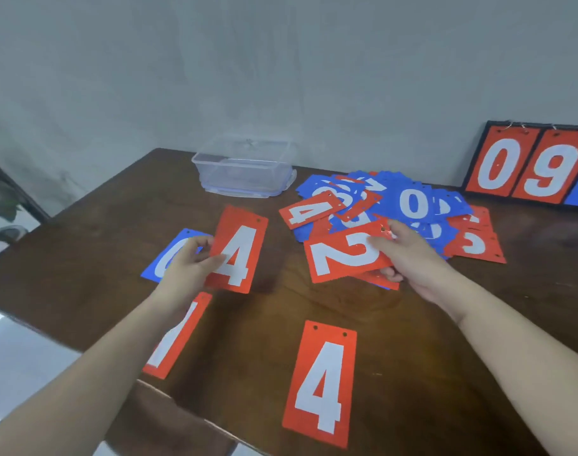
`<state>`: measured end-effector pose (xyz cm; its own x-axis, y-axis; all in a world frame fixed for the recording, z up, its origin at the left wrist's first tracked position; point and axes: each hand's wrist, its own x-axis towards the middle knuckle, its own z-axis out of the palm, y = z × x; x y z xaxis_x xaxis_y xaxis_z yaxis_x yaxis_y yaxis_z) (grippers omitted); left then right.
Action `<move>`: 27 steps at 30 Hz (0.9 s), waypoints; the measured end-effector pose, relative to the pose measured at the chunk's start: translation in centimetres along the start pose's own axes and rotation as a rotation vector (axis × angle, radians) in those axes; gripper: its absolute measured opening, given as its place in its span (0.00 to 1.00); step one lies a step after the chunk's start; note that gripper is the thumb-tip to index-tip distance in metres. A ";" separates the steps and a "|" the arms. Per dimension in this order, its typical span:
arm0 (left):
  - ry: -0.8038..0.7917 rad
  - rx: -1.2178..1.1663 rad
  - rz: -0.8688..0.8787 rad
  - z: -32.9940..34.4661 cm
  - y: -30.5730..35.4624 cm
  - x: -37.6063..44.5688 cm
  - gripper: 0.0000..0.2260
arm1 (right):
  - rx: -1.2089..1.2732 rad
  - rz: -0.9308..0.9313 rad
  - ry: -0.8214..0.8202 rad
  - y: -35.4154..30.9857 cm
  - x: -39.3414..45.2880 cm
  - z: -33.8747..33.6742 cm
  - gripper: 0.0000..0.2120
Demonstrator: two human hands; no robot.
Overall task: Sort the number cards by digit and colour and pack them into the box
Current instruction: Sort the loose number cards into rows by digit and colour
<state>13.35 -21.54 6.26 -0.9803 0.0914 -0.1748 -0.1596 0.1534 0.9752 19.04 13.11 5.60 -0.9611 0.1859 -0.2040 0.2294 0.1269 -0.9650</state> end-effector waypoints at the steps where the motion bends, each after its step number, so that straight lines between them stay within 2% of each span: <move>1: 0.028 -0.026 -0.009 -1.2 -0.1 -0.8 0.09 | -0.038 0.021 -0.061 -0.4 0.0 1.1 0.09; 5: 0.156 -0.133 -0.041 -5.4 -1.1 -3.7 0.12 | -0.150 0.054 -0.245 -1.5 0.2 5.8 0.14; 12: 0.326 -0.160 -0.064 -10.4 -3.1 -7.7 0.09 | -0.320 -0.018 -0.391 -2.4 -0.2 14.1 0.12; 15: 0.341 -0.169 -0.077 -11.4 -3.9 -8.8 0.09 | -0.449 -0.137 -0.450 -1.7 -0.9 17.1 0.10; 18: 0.351 -0.142 -0.085 -11.9 -4.4 -9.5 0.09 | -0.639 -0.215 -0.438 -0.9 -1.5 19.5 0.08; 21: 0.348 -0.135 -0.094 -12.1 -4.8 -9.6 0.09 | -0.964 -0.382 -0.343 -0.6 -1.9 20.7 0.18; 23: 0.343 -0.137 -0.096 -12.3 -4.9 -9.5 0.10 | -1.013 -0.465 -0.301 -0.8 -2.3 20.7 0.27; 24: 0.342 -0.135 -0.096 -12.3 -4.9 -9.3 0.10 | -1.007 -0.510 -0.305 -0.9 -2.4 20.6 0.29; 27: 0.328 -0.125 -0.090 -12.1 -5.0 -9.0 0.09 | -1.028 -0.660 -0.434 -0.4 -2.8 20.0 0.23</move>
<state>21.52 -35.05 4.63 -0.9435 -0.2407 -0.2279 -0.2402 0.0229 0.9704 18.58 -6.91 3.28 -0.8637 -0.5027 0.0356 -0.4778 0.7944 -0.3749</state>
